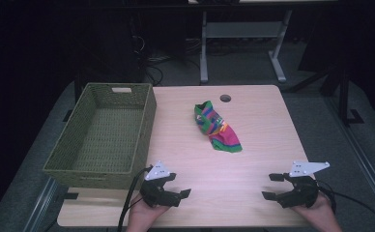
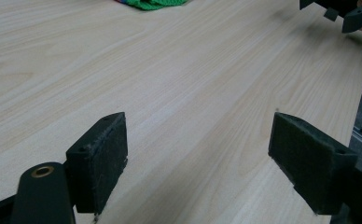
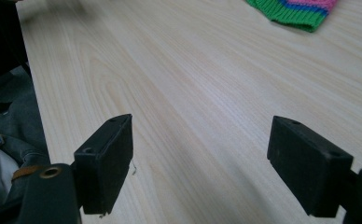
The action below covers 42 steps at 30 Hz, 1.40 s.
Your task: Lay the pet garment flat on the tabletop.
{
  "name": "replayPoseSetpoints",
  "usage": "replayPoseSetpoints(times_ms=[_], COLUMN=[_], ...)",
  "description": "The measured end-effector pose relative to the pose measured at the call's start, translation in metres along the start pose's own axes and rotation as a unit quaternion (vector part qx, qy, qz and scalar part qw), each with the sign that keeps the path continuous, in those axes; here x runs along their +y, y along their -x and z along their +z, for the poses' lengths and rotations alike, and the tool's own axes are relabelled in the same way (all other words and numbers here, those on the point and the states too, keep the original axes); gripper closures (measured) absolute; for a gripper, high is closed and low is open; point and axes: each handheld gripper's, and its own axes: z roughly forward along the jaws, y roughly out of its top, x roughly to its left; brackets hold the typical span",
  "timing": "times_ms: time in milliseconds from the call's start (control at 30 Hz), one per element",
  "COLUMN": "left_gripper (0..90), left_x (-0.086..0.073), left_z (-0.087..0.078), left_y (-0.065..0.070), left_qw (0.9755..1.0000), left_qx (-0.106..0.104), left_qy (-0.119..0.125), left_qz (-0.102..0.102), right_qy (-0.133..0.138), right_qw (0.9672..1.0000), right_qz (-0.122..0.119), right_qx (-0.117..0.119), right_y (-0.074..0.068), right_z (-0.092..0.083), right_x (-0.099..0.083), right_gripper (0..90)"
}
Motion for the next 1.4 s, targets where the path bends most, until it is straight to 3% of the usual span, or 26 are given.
replayPoseSetpoints(times_ms=[100,233,400,733,1400], left_gripper=[19.2,19.3,19.3,19.2,19.3], left_x=[0.000,0.000,0.000,0.001,0.002], left_z=[0.000,0.000,-0.002,-0.003,-0.004], left_y=[0.000,-0.002,-0.003,0.000,0.001], left_qw=[1.0000,1.0000,1.0000,0.9999,0.9998], left_qx=[-0.002,-0.004,-0.003,0.002,0.001], left_qy=[0.000,0.003,0.004,0.009,0.012], left_qz=[0.005,0.002,0.002,0.010,0.018], right_qy=[-0.025,-0.026,-0.017,-0.022,-0.059], right_qw=[0.9992,0.9992,0.9986,0.9988,0.9971], right_qz=[0.022,0.015,0.023,0.013,-0.009], right_qx=[0.022,0.026,0.044,0.042,0.047], right_y=[0.002,0.003,0.005,0.008,0.021], right_z=[0.002,0.003,0.006,0.013,0.022], right_x=[0.005,0.010,0.023,0.043,0.080], right_gripper=[24.1,23.1,20.9,16.8,14.8])
